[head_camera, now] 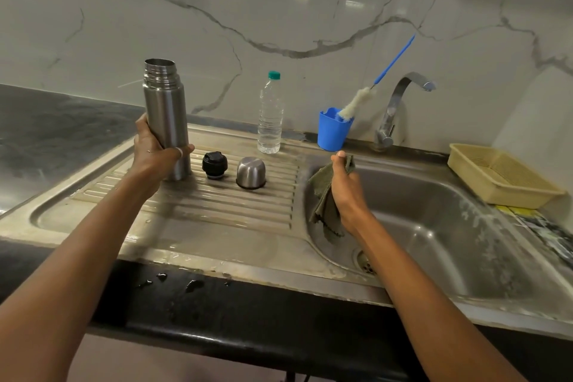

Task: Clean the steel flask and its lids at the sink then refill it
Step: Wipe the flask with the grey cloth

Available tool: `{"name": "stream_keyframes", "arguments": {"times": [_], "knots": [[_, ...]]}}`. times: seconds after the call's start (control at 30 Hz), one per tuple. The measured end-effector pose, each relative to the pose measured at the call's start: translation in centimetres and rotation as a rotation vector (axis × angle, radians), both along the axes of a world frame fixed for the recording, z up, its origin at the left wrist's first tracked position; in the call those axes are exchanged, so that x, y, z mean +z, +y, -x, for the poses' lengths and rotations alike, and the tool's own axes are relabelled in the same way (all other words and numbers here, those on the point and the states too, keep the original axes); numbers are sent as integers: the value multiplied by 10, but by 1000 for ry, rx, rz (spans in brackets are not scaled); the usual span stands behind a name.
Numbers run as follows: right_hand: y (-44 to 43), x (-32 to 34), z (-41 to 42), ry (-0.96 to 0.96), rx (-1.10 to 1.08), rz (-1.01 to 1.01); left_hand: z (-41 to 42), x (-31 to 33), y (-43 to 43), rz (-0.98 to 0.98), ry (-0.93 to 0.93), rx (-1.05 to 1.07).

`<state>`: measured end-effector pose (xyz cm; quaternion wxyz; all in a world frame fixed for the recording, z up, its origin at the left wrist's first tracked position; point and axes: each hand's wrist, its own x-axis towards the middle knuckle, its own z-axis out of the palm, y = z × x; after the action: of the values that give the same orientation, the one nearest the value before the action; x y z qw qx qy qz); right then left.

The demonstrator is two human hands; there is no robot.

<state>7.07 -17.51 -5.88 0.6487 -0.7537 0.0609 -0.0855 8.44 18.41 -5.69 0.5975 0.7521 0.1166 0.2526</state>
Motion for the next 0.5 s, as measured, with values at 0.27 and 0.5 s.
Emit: {"name": "stream_keyframes", "arguments": {"times": [0.27,0.5], "knots": [[2,0,2,10,-1,45,-6,-3,-1,-29,48,39],[2,5,11,19,10,73,21,16,-37,-246,247,324]]}}
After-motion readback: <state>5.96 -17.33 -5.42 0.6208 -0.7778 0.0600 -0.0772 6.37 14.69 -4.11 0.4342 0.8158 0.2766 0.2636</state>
